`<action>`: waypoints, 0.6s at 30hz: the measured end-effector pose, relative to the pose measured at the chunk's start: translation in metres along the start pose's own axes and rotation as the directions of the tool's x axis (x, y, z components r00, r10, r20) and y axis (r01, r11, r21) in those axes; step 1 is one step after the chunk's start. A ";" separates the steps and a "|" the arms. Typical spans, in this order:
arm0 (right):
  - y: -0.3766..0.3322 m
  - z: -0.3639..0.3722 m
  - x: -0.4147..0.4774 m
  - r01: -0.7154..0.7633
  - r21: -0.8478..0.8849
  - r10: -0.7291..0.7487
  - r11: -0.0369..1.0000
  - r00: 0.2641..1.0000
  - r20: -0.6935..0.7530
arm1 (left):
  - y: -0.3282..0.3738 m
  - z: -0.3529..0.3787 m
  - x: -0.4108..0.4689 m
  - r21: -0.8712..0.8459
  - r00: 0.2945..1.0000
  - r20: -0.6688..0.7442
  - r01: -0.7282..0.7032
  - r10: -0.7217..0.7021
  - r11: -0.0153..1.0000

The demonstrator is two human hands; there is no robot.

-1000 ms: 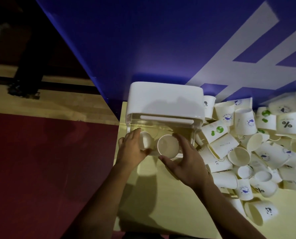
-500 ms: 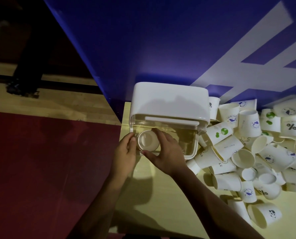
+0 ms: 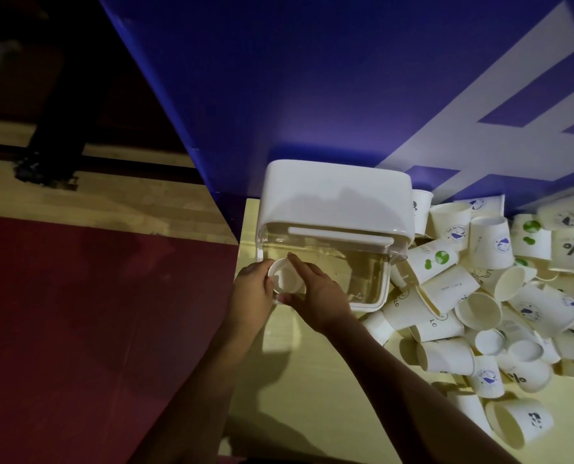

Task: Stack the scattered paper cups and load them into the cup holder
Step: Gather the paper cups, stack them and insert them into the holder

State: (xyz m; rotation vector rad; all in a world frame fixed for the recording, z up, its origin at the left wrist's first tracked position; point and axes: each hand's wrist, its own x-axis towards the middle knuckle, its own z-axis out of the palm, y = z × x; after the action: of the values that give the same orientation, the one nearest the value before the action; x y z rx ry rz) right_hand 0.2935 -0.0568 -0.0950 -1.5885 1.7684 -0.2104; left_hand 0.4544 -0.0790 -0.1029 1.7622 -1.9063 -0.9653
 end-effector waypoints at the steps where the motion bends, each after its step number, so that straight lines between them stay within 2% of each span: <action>1: 0.000 0.001 0.000 0.000 0.006 0.000 1.000 1.000 0.002 | -0.002 0.001 0.000 0.000 1.000 0.004 0.001 -0.001 1.000; 7: -0.002 0.001 -0.002 0.019 -0.001 -0.019 1.000 1.000 -0.004 | -0.003 0.003 -0.001 -0.005 0.999 0.039 0.027 -0.027 1.000; 10: -0.001 -0.009 -0.023 0.034 0.042 -0.030 0.999 0.996 -0.089 | 0.011 -0.004 -0.012 -0.090 0.998 -0.050 0.045 -0.049 0.995; 13: 0.018 -0.021 -0.073 0.029 0.097 -0.011 0.995 0.983 -0.186 | 0.030 -0.003 -0.037 -0.083 0.988 -0.152 -0.030 0.017 0.996; 15: 0.040 -0.025 -0.115 0.018 0.133 0.017 0.991 0.968 -0.252 | 0.050 0.006 -0.059 -0.073 0.989 -0.116 -0.096 0.087 0.993; 18: 0.083 -0.031 -0.184 -0.067 0.240 0.144 0.968 0.936 -0.321 | 0.094 0.041 -0.093 -0.049 0.975 0.063 -0.211 0.214 0.976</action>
State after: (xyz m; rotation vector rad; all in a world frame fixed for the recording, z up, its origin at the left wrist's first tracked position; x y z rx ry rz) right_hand 0.2017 0.1191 -0.0457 -1.3468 2.0007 -0.6421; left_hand 0.3727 0.0200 -0.0500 1.4825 -2.0518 -0.9890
